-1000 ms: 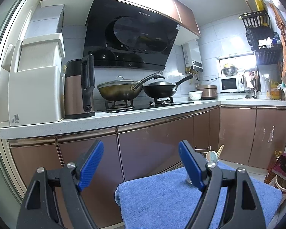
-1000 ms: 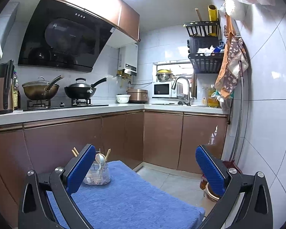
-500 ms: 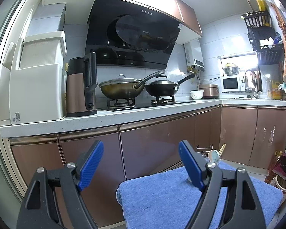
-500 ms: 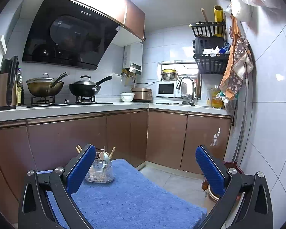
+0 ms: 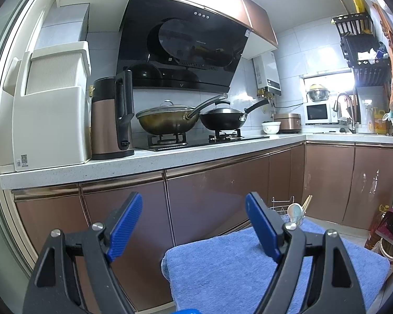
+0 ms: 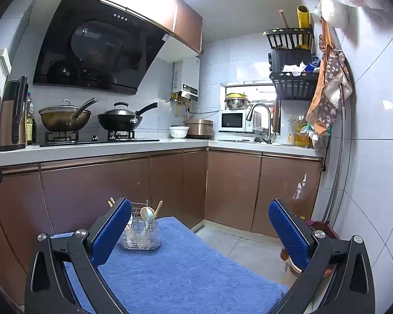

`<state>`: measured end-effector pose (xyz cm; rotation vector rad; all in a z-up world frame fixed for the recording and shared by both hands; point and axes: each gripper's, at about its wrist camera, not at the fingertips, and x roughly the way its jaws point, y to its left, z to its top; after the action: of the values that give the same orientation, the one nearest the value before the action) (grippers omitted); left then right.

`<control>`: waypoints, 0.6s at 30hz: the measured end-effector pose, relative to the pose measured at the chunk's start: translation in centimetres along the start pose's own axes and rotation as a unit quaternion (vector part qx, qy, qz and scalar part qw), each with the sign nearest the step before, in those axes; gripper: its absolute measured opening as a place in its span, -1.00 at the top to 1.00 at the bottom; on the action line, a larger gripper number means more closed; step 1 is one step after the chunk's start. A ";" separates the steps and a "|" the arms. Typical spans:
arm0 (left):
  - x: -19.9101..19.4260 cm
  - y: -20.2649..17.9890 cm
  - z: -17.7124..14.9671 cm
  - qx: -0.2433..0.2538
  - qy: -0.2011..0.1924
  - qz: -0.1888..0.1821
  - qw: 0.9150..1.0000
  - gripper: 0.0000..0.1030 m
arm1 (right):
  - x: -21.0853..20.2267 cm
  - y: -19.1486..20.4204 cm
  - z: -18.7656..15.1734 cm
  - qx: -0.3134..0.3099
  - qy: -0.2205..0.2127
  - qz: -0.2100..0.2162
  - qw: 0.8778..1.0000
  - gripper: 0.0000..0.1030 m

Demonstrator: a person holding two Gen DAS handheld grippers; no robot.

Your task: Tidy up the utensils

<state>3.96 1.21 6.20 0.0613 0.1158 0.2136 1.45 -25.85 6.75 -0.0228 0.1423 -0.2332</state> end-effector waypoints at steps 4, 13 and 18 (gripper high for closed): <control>0.0 0.0 0.0 0.001 0.000 0.000 1.000 -0.55 | 0.0 0.0 0.1 0.001 0.000 0.001 1.000 -0.99; 0.5 0.2 0.2 0.004 0.002 -0.003 1.000 -0.55 | 0.4 0.0 0.3 0.003 0.007 0.007 1.000 -0.99; 0.5 0.3 0.4 0.005 -0.001 -0.004 1.000 -0.55 | 0.5 0.1 0.3 0.005 0.007 0.008 1.000 -0.99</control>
<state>4.39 1.56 6.53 0.0702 0.1159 0.2059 1.97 -25.84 7.00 -0.0098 0.1557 -0.2179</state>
